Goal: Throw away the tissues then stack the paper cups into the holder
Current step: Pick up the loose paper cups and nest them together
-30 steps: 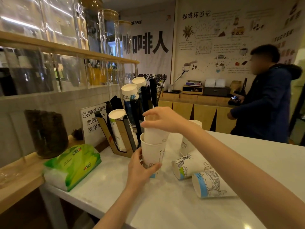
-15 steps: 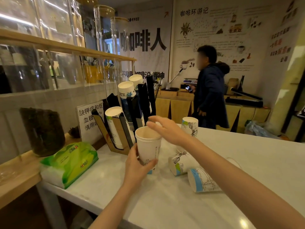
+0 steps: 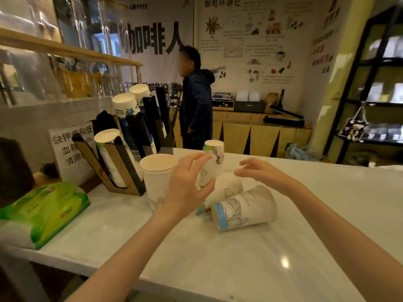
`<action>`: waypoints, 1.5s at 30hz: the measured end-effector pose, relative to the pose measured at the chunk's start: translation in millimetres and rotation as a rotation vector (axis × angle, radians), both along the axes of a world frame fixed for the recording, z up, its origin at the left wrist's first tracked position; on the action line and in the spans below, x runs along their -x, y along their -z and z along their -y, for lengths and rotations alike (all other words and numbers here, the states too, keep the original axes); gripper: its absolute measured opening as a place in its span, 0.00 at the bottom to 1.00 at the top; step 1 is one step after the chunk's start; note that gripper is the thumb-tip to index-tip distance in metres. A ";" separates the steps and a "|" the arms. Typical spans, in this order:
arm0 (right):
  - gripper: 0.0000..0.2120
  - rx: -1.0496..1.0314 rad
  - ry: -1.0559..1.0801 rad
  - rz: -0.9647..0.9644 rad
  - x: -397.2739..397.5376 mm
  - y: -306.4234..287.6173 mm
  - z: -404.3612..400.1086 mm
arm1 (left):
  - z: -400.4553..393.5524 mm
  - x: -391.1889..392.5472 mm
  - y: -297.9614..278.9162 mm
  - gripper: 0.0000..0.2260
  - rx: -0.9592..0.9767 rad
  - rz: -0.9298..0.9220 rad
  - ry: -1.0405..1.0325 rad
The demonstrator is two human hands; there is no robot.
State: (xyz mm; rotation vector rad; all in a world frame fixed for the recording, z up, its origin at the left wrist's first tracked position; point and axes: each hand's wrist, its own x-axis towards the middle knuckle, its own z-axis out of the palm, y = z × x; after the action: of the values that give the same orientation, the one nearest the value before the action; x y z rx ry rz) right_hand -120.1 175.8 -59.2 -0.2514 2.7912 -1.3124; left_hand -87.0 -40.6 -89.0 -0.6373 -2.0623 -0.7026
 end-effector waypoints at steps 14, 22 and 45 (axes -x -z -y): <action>0.31 0.073 -0.209 0.441 3.0 33.8 -62.7 | -31.1 46.0 8.9 0.30 0.354 0.906 -0.143; 0.27 0.394 -0.129 0.283 10.4 6.1 -57.1 | -25.5 26.9 -7.3 0.31 0.379 0.797 -0.244; 0.27 0.587 -0.038 -0.344 29.0 -76.9 61.3 | 82.3 17.0 -47.7 0.38 -0.557 0.558 -0.167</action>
State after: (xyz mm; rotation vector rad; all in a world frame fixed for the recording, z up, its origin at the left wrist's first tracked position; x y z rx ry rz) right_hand -149.1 114.6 17.7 -0.5955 2.5343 -2.2391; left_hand -104.0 -122.9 -41.4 0.0636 -2.2166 -1.4010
